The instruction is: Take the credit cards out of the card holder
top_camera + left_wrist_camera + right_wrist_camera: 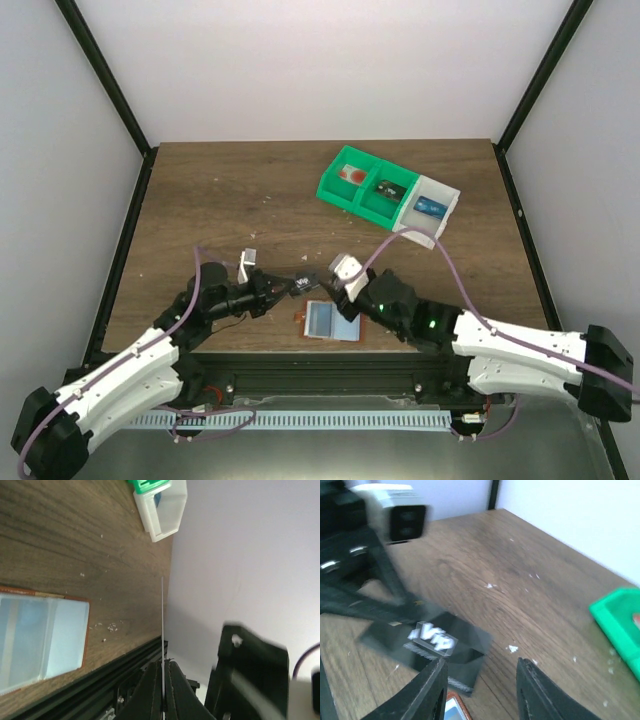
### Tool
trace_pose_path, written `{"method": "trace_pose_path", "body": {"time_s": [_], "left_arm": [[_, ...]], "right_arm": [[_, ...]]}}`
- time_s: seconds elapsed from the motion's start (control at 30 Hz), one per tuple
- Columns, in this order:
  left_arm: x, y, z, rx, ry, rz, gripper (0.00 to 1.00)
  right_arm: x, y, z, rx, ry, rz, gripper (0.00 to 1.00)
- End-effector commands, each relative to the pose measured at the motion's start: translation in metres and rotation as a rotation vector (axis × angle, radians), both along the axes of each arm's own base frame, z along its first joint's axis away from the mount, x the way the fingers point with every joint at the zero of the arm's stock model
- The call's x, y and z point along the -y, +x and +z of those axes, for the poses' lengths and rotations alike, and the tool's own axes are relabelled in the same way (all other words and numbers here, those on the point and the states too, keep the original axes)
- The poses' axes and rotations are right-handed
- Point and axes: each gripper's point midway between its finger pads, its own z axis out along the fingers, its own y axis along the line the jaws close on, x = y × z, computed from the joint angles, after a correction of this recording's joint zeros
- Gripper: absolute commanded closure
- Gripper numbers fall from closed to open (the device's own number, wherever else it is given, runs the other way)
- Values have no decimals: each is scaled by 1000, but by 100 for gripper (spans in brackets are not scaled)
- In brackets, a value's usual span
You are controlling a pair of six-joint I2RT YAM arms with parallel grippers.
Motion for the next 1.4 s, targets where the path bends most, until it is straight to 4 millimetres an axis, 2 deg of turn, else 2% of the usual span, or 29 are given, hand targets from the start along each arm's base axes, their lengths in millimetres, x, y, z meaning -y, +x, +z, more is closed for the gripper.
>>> {"method": "trace_pose_path", "body": {"time_s": [0.0, 0.07, 0.23, 0.43, 0.7, 0.83, 0.9, 1.07, 1.33, 1.37], "left_arm": [[-6, 6, 8, 148, 43, 18, 100], [-8, 7, 6, 168, 63, 19, 100], [-6, 4, 7, 239, 74, -17, 100], [-6, -2, 19, 355, 40, -40, 100], [-6, -6, 34, 399, -9, -47, 100], [-6, -7, 38, 391, -29, -51, 100], [-5, -8, 39, 382, -39, -51, 100], [-4, -10, 37, 365, -59, -59, 100], [-4, -12, 33, 342, -64, -69, 100], [-4, -12, 32, 337, -62, -63, 100]], "right_arm": [[14, 27, 10, -352, 170, -105, 60], [17, 35, 10, -466, 211, -106, 58], [8, 36, 15, -683, 274, -15, 55], [-5, 27, 13, -952, 365, 169, 54], [-10, 16, -10, -1081, 367, 256, 54], [-13, 10, -13, -1117, 363, 298, 54], [-13, 9, -11, -1111, 367, 313, 57], [-11, 7, -6, -1104, 395, 324, 76], [-6, 5, -4, -1110, 431, 331, 99], [-5, 5, -3, -1102, 435, 329, 100]]}}
